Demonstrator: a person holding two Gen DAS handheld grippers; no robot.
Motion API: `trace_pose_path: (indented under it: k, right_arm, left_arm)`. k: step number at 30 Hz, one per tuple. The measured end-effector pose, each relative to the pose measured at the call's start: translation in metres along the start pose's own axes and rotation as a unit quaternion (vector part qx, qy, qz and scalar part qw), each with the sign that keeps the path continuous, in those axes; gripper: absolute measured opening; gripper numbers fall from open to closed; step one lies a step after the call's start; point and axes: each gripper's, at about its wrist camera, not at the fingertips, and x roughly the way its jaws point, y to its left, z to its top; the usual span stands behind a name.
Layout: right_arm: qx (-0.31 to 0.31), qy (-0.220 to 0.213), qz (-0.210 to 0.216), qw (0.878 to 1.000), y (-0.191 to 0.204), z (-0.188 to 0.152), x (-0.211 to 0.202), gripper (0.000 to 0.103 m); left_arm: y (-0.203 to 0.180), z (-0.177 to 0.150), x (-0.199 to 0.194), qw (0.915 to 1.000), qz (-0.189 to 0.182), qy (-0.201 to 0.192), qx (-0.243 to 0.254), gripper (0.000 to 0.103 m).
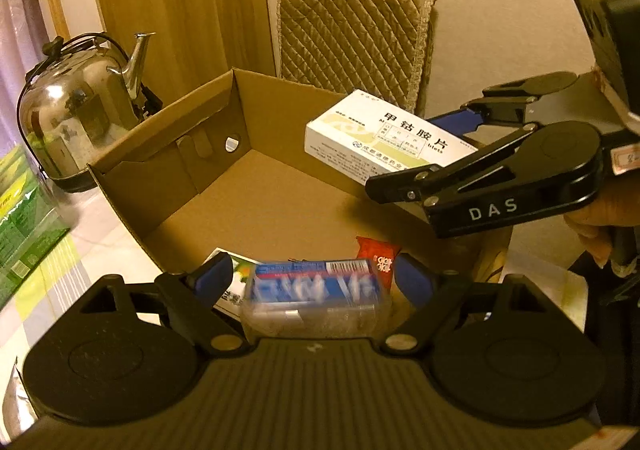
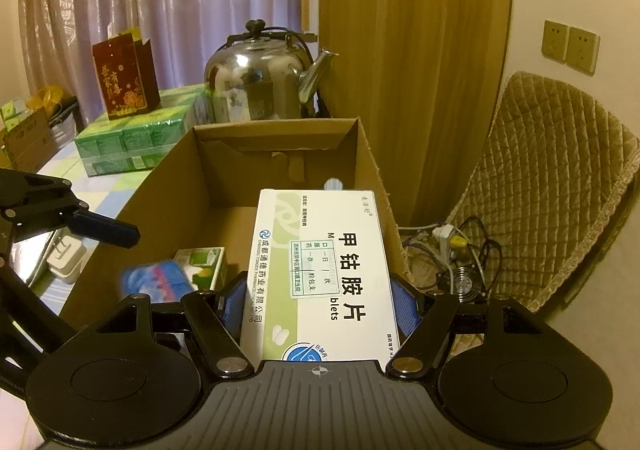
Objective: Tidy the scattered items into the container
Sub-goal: 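Open the left tool over the cardboard box while the right tool releases the medicine box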
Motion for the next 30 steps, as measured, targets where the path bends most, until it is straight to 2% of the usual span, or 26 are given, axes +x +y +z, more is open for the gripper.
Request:
trace_pose_path:
  k: [16,30]
  right_arm:
    - [-0.010,0.009,0.014,1.000,0.013,0.000,0.000,0.068]
    - [-0.018,0.031,0.019,0.999,0.024,-0.006,0.014,0.069]
  left_arm:
    - [0.005,-0.011,-0.045,0.9982,0.031,-0.031,-0.040,0.085]
    - [0.006,-0.020,-0.052,0.9977,0.035,-0.030,-0.050,0.085]
